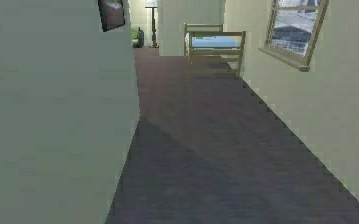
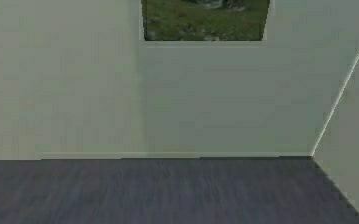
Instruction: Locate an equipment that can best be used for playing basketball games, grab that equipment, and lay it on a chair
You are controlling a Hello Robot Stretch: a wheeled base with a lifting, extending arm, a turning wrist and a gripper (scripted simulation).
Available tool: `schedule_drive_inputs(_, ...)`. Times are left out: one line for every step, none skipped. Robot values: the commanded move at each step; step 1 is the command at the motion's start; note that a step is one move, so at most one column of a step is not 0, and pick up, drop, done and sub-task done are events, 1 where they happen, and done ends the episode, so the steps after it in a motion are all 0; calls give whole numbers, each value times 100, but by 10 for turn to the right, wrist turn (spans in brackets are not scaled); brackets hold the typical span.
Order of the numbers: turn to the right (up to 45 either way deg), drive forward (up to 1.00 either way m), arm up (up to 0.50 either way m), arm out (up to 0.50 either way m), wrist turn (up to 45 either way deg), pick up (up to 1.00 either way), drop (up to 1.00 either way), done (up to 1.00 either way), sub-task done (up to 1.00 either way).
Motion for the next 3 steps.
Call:
schedule_drive_inputs(0,100,0,0,0,0,0,0,0)
schedule_drive_inputs(0,100,0,0,0,0,0,0,0)
schedule_drive_inputs(0,100,0,0,0,0,0,0,0)
